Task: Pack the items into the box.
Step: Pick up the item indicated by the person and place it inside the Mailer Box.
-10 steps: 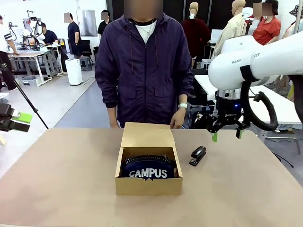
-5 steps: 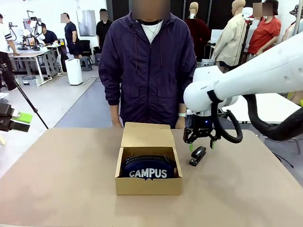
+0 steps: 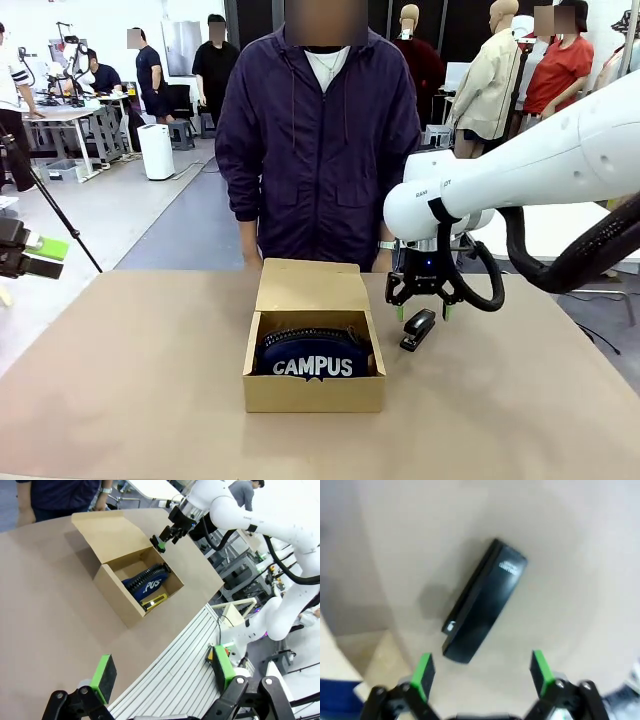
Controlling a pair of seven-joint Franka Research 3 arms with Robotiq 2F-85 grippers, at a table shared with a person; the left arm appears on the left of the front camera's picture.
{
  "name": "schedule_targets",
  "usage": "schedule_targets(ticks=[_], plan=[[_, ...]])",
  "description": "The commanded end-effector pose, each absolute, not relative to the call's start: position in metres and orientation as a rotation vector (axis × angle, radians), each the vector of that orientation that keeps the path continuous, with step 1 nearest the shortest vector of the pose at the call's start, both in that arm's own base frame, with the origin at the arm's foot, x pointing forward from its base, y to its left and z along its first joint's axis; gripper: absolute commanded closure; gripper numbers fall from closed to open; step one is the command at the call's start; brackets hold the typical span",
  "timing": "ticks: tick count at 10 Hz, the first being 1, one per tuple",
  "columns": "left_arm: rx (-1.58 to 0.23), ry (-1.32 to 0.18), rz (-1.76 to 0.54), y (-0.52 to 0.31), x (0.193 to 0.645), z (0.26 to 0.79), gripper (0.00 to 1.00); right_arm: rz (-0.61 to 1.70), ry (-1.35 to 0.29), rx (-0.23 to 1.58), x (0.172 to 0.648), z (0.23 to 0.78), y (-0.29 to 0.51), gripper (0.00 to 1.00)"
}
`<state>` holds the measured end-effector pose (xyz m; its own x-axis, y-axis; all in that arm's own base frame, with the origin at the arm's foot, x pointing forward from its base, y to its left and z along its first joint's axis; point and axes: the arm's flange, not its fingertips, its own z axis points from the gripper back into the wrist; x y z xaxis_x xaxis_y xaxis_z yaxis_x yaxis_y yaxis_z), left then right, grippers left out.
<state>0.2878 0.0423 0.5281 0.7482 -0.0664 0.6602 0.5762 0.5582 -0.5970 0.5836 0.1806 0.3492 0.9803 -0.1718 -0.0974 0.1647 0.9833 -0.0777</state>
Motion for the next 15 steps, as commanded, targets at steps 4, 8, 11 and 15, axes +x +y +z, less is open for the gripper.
schedule_targets(ticks=[4,8,11,15], plan=[[-0.911,-0.638,-0.425,0.044,0.288,0.528,0.0,-0.833,-0.001,0.129,0.6,0.347,0.176,0.0],[-0.911,-0.638,-0.425,0.044,0.288,0.528,0.0,-0.826,0.056,0.13,0.61,0.352,0.169,0.0],[-0.911,-0.638,-0.425,0.044,0.288,0.528,0.0,-0.826,0.068,0.099,0.61,0.345,0.166,0.0],[-0.911,-0.638,-0.425,0.044,0.288,0.528,0.0,-0.83,0.066,-0.018,0.621,0.308,0.18,0.0]])
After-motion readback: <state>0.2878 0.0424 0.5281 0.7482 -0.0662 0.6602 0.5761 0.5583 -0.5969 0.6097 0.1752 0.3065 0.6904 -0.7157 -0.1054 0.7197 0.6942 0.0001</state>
